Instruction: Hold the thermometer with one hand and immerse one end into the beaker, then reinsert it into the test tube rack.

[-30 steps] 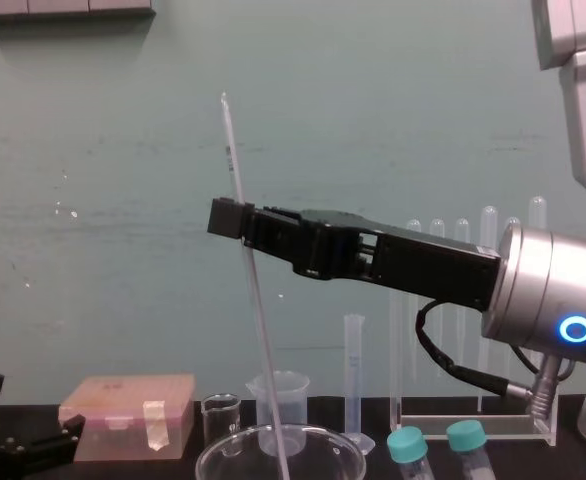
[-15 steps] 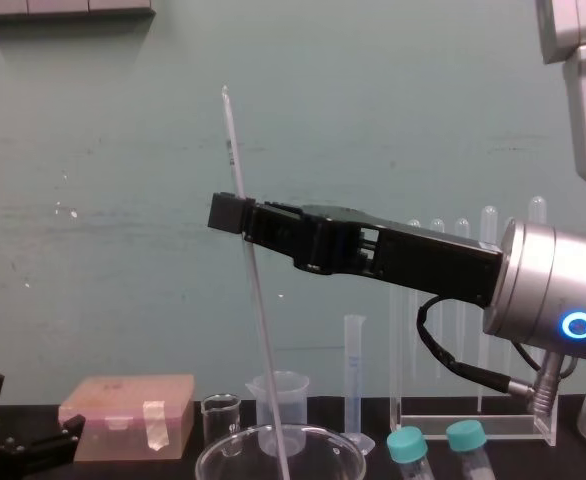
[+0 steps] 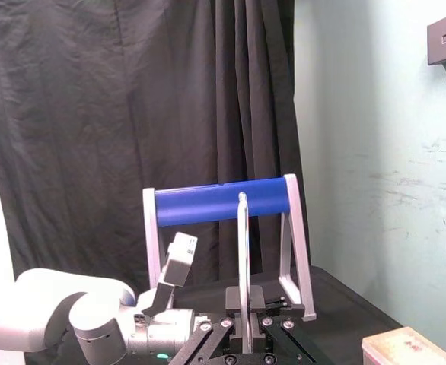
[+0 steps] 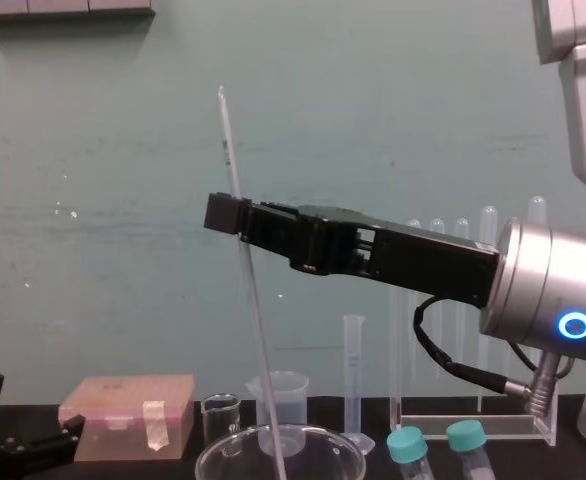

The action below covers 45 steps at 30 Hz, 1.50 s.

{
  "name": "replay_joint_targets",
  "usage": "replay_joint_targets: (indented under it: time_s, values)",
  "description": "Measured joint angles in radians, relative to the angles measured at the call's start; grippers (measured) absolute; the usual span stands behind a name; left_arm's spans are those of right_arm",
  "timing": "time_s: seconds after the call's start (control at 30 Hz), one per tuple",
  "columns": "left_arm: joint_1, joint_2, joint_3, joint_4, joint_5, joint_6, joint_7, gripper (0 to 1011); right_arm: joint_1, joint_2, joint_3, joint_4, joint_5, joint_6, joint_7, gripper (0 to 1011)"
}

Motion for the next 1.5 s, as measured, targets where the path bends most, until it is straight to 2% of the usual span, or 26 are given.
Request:
replay_joint_targets:
  time_s: [1.5]
  values:
    - [0.000,0.000,0.000,0.000,0.000,0.000,0.000,1008,0.008,-0.006,-0.002,0.013,-0.004,-0.003,0.001,57]
